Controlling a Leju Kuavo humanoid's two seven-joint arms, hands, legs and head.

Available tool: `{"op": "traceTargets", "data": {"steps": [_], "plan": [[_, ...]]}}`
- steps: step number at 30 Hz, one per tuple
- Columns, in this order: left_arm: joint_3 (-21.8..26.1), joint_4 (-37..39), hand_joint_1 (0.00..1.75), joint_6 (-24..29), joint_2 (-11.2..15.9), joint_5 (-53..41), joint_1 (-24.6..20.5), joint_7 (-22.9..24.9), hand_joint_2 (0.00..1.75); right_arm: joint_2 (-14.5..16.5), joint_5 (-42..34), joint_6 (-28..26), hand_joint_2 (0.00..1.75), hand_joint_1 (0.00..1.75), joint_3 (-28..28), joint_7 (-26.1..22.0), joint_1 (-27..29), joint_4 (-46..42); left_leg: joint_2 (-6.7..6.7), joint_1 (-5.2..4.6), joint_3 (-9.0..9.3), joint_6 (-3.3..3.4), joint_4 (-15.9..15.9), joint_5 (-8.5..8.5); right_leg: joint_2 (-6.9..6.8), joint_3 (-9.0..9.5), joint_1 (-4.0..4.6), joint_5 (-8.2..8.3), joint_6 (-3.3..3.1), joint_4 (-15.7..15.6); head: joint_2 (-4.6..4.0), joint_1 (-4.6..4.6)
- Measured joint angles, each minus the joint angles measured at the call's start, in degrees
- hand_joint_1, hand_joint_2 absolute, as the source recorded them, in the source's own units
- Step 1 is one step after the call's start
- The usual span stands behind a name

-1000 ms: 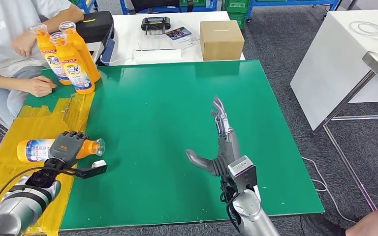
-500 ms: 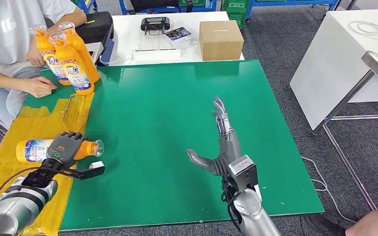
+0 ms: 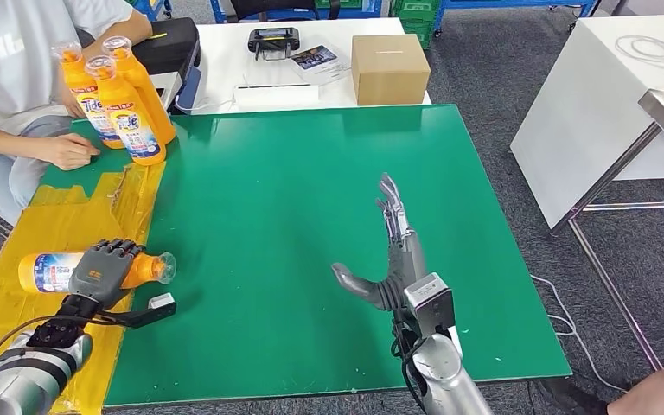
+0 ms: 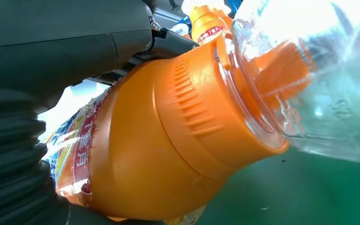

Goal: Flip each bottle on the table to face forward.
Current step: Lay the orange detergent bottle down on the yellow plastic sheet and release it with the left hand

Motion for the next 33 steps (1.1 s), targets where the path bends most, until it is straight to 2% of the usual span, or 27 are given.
{"op": "traceTargets", "data": {"steps": [10,19,20,24,25,33], "plan": [[3.64,-7.97,1.75,0.21,0.46,2.02,5.73,-2.72,1.75,-0.02,0.18,-0.17,1.75,0.00,-0.17,-0.01,0.38,0.28,0.01,-0.01,-0.19,-0.03,0.01,-0.05,0.02,-0.26,-0.01,-0.01,0.00,0.00,0.00,0.00],[8.65,-15.70,1.75,0.20,-0.78,2.04,10.71,-6.30,1.75,-0.02,0.18,-0.32,1.75,0.00,-0.17,-0.17,0.41,0.80,-0.02,-0.01,-0.44,-0.03,0.02,-0.04,-0.01,-0.48,-0.02,-0.01,0.00,0.00,0.00,0.00],[8.97,-15.85,1.69,0.20,-0.91,2.04,10.86,-6.55,1.75,-0.02,0.18,-0.32,1.75,0.00,-0.17,-0.18,0.41,0.82,-0.03,-0.01,-0.45,-0.03,0.02,-0.04,-0.02,-0.48,-0.02,-0.01,0.00,0.00,0.00,0.01],[9.86,-16.01,0.05,0.19,-1.37,2.09,11.24,-7.01,1.75,-0.02,0.16,-0.33,1.75,0.00,-0.17,-0.19,0.42,0.90,-0.05,-0.01,-0.46,-0.03,0.02,-0.04,-0.03,-0.49,-0.02,-0.01,0.00,0.00,0.00,0.00],[10.02,-15.92,0.00,0.19,-1.48,2.16,11.28,-7.11,1.75,-0.02,0.14,-0.34,1.75,0.00,-0.17,-0.19,0.42,0.92,-0.05,-0.01,-0.46,-0.03,0.02,-0.04,-0.03,-0.49,-0.02,-0.01,0.00,0.00,0.00,0.00],[10.40,-14.48,0.00,0.17,-2.02,2.37,10.93,-7.22,1.75,-0.02,0.03,-0.45,1.75,0.00,-0.17,-0.19,0.49,0.94,-0.08,0.00,-0.46,-0.03,0.02,-0.03,-0.06,-0.48,-0.02,-0.02,0.00,0.00,0.00,0.00]]}}
